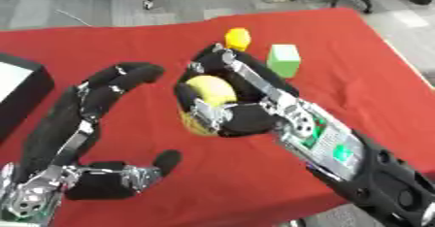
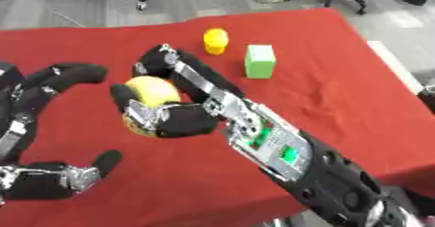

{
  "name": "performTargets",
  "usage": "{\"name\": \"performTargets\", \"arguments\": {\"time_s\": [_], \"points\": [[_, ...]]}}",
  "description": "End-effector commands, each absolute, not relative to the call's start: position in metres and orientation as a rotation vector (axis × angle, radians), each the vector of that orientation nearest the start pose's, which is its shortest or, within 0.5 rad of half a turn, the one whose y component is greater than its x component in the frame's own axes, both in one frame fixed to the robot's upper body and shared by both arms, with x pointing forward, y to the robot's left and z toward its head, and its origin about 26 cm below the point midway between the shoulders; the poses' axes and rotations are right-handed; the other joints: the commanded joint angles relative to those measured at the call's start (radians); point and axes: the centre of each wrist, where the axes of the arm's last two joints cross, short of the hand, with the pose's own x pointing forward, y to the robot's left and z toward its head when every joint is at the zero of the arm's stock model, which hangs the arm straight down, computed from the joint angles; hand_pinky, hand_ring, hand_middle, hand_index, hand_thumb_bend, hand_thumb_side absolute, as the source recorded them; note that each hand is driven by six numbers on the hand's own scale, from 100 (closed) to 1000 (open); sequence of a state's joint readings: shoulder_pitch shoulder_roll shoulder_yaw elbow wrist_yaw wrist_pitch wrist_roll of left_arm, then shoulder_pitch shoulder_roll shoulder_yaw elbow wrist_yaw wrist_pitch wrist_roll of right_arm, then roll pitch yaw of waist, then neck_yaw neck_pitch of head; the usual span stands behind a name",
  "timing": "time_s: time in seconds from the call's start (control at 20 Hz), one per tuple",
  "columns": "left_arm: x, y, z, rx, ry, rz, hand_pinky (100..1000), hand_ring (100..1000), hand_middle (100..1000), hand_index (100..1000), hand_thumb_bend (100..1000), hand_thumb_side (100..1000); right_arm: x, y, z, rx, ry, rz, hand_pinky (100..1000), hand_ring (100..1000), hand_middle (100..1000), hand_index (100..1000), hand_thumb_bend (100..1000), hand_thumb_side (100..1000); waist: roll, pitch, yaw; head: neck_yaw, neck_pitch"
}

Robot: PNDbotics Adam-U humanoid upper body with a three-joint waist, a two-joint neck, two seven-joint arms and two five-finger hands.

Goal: Pick up the objects with one hand, pass them to the other hand, and then place them into the box on the other side of the table.

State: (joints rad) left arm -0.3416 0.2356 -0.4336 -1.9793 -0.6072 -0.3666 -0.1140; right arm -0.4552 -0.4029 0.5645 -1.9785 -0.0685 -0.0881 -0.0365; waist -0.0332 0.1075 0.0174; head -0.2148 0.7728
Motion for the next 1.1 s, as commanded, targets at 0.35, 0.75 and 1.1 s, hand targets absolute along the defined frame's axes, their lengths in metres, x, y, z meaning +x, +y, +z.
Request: {"name": "performTargets", "arguments": {"time_s": [0.35, 0.75, 1.1], "points": [[0.276, 0.127, 0.18, -0.074, 3.056, 1.459, 750, 752, 786, 941, 425, 385, 0.275, -0.13, 0.183, 0.413, -2.235, 0.899, 623, 100, 214, 277, 100, 470, 0.001, -0.005, 0.001, 0.02, -0.003], [0.276, 0.122, 0.184, -0.035, 3.049, 1.398, 755, 756, 788, 940, 447, 337, 0.275, -0.129, 0.182, 0.439, -2.183, 0.917, 629, 100, 216, 278, 100, 470, 0.001, -0.002, 0.003, 0.017, -0.003], [0.276, 0.118, 0.188, -0.051, 2.977, 1.396, 769, 764, 794, 931, 463, 299, 0.274, -0.129, 0.183, 0.463, -2.164, 0.944, 634, 100, 218, 279, 100, 470, 0.0, -0.002, 0.004, 0.014, -0.003]]}}
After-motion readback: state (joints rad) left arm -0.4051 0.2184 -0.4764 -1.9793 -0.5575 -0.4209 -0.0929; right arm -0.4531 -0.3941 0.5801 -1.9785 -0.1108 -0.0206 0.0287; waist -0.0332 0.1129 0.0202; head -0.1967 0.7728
